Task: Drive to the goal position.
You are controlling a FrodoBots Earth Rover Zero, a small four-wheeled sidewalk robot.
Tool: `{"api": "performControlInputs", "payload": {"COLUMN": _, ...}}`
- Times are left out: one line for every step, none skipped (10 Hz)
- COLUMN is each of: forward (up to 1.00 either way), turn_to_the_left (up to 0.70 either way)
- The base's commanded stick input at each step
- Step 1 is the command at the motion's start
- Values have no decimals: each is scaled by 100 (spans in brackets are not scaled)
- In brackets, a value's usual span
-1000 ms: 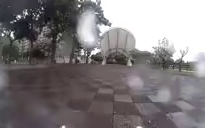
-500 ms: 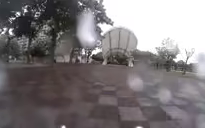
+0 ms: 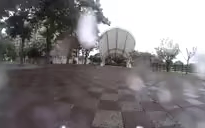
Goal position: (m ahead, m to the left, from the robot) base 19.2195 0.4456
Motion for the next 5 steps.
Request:
{"api": "performControlInputs", "payload": {"forward": 100, "turn_to_the_left": 0}}
{"api": "performControlInputs", "payload": {"forward": 100, "turn_to_the_left": 0}}
{"api": "performControlInputs", "payload": {"forward": 100, "turn_to_the_left": 0}}
{"api": "performControlInputs", "payload": {"forward": 100, "turn_to_the_left": 0}}
{"api": "performControlInputs", "payload": {"forward": 100, "turn_to_the_left": 0}}
